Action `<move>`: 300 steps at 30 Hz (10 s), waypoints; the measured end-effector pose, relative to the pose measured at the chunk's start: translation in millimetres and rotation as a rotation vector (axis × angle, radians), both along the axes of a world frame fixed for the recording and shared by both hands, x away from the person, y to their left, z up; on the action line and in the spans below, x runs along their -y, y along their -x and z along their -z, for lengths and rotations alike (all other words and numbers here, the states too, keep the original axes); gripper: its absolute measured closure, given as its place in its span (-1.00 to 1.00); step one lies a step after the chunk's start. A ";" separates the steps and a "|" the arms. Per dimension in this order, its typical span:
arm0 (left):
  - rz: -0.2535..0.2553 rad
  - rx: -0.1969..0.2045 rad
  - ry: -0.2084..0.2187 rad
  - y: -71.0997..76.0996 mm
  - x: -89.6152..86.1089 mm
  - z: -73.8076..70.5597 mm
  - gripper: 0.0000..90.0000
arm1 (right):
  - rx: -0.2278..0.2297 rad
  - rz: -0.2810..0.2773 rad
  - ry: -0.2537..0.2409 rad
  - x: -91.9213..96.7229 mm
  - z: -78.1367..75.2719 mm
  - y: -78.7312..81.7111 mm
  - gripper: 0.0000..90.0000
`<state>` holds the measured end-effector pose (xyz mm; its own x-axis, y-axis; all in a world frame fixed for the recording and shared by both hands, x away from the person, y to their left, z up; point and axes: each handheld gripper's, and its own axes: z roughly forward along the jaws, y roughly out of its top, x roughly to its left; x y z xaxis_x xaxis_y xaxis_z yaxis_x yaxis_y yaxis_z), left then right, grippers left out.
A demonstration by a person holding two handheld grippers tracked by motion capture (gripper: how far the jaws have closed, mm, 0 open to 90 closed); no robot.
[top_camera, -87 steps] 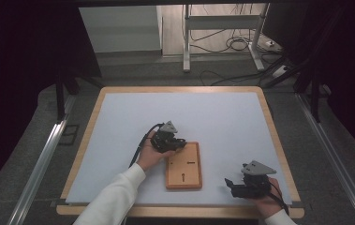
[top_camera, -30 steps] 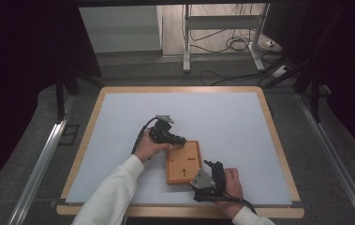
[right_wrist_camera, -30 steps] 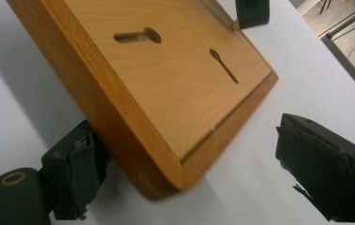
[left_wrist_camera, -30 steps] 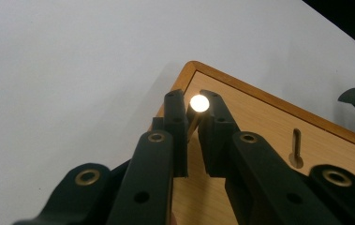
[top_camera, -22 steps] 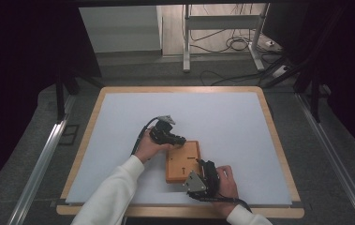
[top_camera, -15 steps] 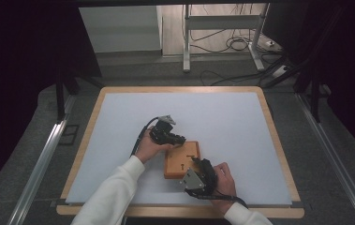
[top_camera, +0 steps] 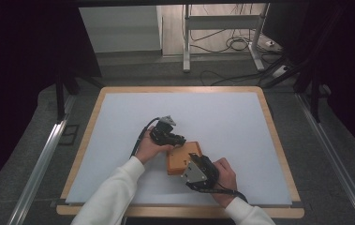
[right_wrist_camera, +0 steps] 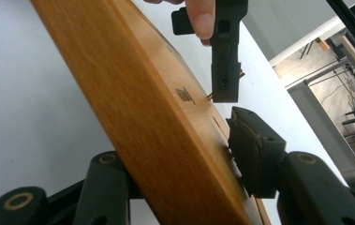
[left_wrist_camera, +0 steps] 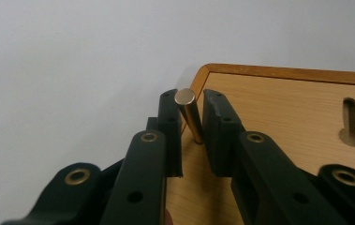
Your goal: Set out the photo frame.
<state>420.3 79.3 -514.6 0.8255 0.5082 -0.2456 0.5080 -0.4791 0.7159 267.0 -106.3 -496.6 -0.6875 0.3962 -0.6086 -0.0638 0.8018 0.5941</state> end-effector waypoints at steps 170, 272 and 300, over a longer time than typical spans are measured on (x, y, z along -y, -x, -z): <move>-0.213 0.121 -0.053 81.3 -108.0 12.0 -0.27 | -0.396 0.219 -0.484 94.6 -21.6 -54.8 0.54; -0.193 0.125 -0.064 88.1 -108.6 14.8 -0.33 | -0.425 0.141 -0.343 65.6 14.1 -67.4 0.97; -0.206 0.127 -0.073 94.7 -110.3 16.3 -0.33 | -0.407 0.347 -0.545 185.9 10.2 -27.2 -0.37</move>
<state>325.6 189.6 -531.0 0.7246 0.6814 -0.1033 0.5085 -0.4274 0.7475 294.1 -292.2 -506.7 -0.5974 0.8019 0.0095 0.4467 0.3229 0.8344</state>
